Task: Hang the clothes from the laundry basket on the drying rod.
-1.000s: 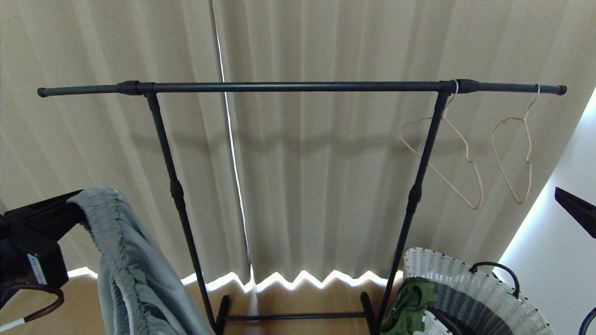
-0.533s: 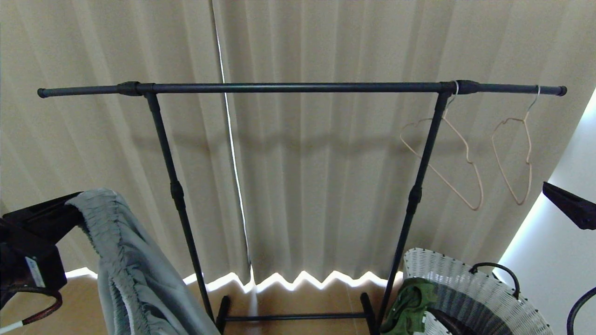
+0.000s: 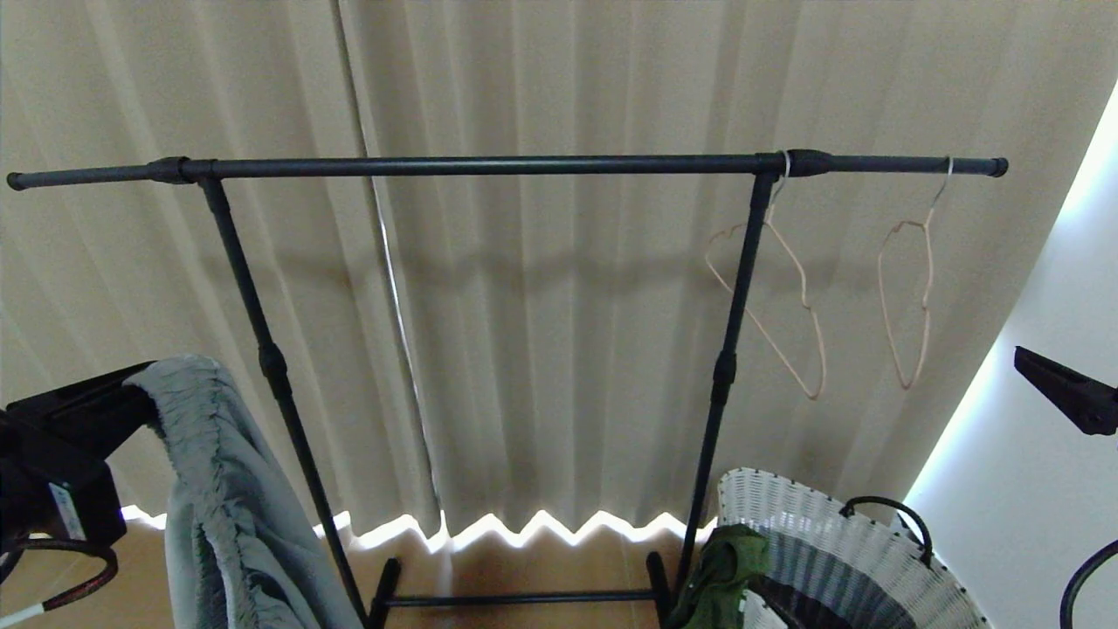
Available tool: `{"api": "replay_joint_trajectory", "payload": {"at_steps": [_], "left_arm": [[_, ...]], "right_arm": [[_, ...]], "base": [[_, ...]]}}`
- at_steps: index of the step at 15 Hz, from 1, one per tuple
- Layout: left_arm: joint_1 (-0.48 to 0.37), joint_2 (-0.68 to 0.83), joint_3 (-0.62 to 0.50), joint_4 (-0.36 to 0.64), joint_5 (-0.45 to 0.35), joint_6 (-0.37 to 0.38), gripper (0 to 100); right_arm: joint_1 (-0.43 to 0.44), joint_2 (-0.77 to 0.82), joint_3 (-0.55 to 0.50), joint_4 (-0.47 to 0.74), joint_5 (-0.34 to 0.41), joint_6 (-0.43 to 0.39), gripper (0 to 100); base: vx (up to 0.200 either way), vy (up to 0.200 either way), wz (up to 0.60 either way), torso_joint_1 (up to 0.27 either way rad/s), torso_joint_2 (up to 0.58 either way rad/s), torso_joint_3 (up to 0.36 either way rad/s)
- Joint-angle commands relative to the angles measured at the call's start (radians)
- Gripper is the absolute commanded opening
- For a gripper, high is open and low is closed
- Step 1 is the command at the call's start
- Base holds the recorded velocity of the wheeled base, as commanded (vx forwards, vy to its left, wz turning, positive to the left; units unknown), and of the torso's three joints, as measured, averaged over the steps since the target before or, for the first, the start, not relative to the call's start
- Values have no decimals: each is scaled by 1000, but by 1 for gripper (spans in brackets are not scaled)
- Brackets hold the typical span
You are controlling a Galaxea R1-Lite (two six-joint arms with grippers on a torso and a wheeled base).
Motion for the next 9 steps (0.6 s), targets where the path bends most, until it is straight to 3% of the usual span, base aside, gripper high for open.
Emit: {"api": "replay_joint_trajectory", "payload": {"at_steps": [1,8,9], "left_arm": [[0,1,0,-1,0,1,0],[0,6,0,1,0,-3,0],[0,6,0,1,2,-3,0]], "right_arm": [[0,1,0,0,-2,1,100],[-1,33,-6,-2,-6,7,100],[-1,41,-8,-2,-5,9,100]], "base": [[0,0,0,0,0,0],[0,0,0,0,0,0],[200,0,0,-2,-2,2]]}}
